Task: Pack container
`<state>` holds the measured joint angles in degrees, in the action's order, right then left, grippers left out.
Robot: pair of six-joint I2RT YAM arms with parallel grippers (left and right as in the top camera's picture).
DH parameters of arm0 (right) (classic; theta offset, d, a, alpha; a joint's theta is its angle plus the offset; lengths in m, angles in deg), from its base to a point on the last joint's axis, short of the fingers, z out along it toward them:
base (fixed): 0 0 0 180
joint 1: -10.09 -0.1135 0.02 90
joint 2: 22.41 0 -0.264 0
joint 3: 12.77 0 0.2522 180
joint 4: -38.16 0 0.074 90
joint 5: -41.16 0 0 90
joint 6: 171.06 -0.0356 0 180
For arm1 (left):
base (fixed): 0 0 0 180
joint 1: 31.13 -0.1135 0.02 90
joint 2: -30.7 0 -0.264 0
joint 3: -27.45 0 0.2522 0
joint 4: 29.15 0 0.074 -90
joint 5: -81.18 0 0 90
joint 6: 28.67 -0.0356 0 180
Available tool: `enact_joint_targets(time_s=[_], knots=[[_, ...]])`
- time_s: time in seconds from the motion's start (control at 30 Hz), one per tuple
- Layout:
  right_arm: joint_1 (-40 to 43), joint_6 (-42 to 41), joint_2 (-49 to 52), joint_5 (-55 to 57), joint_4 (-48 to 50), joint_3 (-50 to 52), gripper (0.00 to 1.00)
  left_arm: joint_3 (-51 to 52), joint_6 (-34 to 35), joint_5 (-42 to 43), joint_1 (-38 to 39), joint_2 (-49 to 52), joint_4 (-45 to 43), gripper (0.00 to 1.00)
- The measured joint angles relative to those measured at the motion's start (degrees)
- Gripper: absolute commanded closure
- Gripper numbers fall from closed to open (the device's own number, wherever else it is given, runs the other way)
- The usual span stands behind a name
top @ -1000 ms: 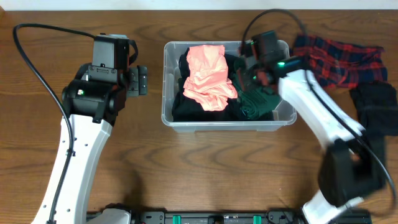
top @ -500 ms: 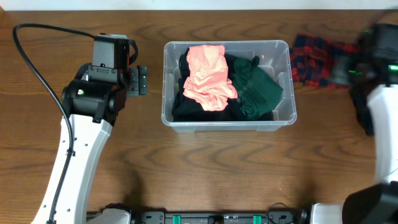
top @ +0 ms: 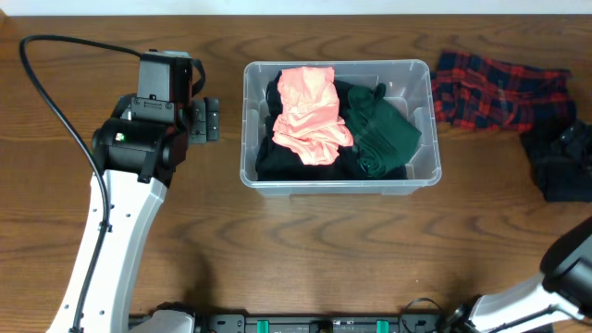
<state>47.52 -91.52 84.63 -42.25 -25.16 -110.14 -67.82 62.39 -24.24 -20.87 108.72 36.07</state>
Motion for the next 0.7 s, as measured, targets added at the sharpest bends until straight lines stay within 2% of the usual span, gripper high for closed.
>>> enact_joint_targets(time_s=[0.27,0.4,0.43,0.5,0.6,0.63,0.7], knots=[[0.3,0.0,11.2,-2.2,1.2,0.0,0.01,0.0,0.0,0.0,0.0,0.0,0.0,0.02],[0.3,-0.5,12.2,-2.4,1.2,-0.1,0.01,0.0,0.0,0.0,0.0,0.0,0.0,0.02],[0.3,-0.7,12.3,-2.5,1.1,-0.2,0.04,0.0,0.0,0.0,0.0,0.0,0.0,0.02],[0.3,-1.0,12.5,-2.5,1.0,-0.4,0.18,0.0,0.0,0.0,0.0,0.0,0.0,0.02],[0.5,-1.3,12.6,-2.8,0.9,-0.7,0.49,0.0,0.0,0.0,0.0,0.0,0.0,0.02],[0.7,-1.5,12.6,-3.3,0.9,-0.8,0.54,0.0,0.0,0.0,0.0,0.0,0.0,0.02],[0.9,-2.1,12.6,-4.3,1.0,-0.9,0.58,0.0,0.0,0.0,0.0,0.0,0.0,0.02]])
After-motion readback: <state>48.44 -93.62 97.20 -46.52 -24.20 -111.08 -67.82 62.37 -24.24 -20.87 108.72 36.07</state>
